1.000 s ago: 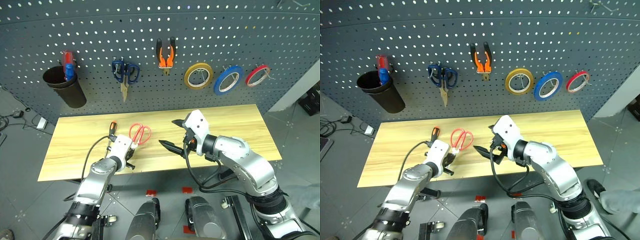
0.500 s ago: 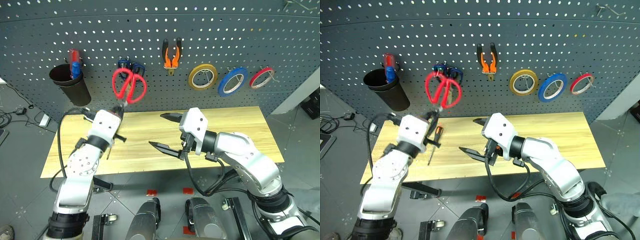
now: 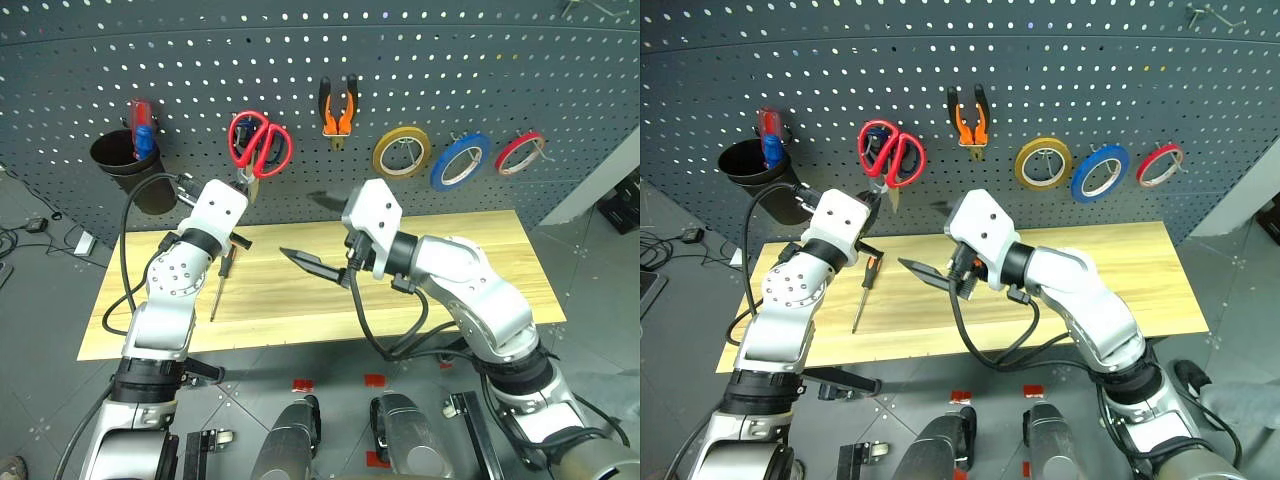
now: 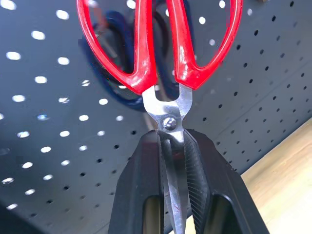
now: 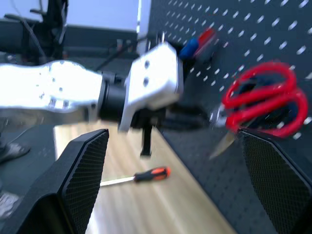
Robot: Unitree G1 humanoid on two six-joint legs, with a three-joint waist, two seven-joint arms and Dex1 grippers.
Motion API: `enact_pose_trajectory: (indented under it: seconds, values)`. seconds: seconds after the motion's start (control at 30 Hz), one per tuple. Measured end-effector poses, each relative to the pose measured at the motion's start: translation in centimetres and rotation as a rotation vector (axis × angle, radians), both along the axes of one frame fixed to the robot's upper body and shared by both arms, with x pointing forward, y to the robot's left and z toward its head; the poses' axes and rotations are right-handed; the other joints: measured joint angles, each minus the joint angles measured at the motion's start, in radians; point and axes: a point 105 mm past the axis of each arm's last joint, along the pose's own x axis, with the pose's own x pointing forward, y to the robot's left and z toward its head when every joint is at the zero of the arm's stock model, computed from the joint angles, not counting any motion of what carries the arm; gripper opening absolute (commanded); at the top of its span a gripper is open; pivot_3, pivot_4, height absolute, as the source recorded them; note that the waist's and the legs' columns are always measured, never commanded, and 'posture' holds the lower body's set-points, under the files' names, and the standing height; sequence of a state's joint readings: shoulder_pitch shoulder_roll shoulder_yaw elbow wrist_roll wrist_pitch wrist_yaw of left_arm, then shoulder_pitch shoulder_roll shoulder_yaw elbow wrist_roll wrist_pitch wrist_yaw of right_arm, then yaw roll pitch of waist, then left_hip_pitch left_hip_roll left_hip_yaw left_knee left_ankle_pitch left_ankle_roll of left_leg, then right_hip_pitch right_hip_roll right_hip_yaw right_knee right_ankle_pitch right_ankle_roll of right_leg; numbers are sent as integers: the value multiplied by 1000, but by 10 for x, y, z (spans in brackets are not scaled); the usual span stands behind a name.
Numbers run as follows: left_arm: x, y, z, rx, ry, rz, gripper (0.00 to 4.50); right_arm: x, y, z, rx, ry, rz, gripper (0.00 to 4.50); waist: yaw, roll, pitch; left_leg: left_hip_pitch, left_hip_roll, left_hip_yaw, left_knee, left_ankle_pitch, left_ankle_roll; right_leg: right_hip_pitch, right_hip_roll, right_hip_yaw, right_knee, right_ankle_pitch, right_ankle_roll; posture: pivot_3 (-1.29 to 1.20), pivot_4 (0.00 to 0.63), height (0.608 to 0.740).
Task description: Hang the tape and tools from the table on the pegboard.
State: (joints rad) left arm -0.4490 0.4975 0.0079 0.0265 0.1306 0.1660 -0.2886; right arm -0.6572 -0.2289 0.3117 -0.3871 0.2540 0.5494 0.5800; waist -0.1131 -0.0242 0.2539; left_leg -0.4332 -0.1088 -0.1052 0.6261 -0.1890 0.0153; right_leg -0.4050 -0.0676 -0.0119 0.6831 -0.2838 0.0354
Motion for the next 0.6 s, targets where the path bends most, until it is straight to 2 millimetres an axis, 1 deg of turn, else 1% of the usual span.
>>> enact_pose_trajectory:
  seconds: [0.07, 0.1, 0.13, 0.23, 0.3, 0.37, 0.43, 0.5, 0.53, 0.6]
  values:
    - [2, 0, -1, 2, 11, -5, 1030, 2, 1, 11, 37, -17, -14, 4500, 0, 0, 0, 0, 0, 0, 0, 2, -3, 0, 0, 0, 0, 0, 0, -254, 218, 740]
    - [2, 0, -3, 3, 19, -6, 1177, 2, 2, 14, 46, -25, -13, 4500, 0, 0, 0, 0, 0, 0, 0, 2, -3, 0, 0, 0, 0, 0, 0, -254, 218, 740]
    - [2, -1, -7, 7, 33, -13, 1515, 1, 4, 17, 57, -29, -13, 4500, 0, 0, 0, 0, 0, 0, 0, 2, -3, 0, 0, 0, 0, 0, 0, -253, 218, 740]
    - [-1, -2, -17, 12, 70, -22, 2449, 2, 6, 19, 78, -25, -21, 4500, -2, 0, 0, 0, 0, 0, 0, 2, -3, -1, 0, 1, 0, 0, 0, -252, 219, 740]
    - [-3, 0, -27, 11, 107, -21, 3058, 2, 7, 19, 81, -26, -30, 4500, -2, 0, 0, 0, 0, 0, 0, 2, -3, -1, 0, 1, 0, 0, 0, -252, 219, 740]
    - [-8, 7, -46, 0, 183, 1, 3644, 7, 5, 16, 70, -24, -70, 4500, -2, 0, 0, 0, 0, 0, 0, 2, -3, -1, 0, 1, 0, 0, 0, -252, 225, 740]
    - [-15, 14, -65, -27, 269, 27, 3644, 15, 2, 8, 49, 15, -137, 4500, -4, 0, 0, 0, 0, 0, 0, 1, -2, -1, 0, 1, 1, 0, 0, -252, 227, 740]
    - [-23, 27, -84, -76, 360, 74, 3644, 27, -2, -7, 28, 99, -238, 4500, -7, 0, 0, 0, 0, 0, 0, 1, -2, -2, 0, 2, 2, 0, -1, -254, 229, 740]
    - [-26, 36, -91, -110, 393, 109, 3644, 33, -4, -18, 9, 155, -303, 4500, -8, 0, 0, 0, 0, 0, 0, 1, -2, -2, 0, 2, 4, 0, -1, -253, 233, 740]
    - [-27, 50, -89, -154, 399, 159, 3644, 38, -7, -31, -23, 221, -372, 4500, -8, 0, 0, 0, 0, 0, 0, 1, -1, -4, 0, 2, 6, 0, -1, -245, 237, 740]
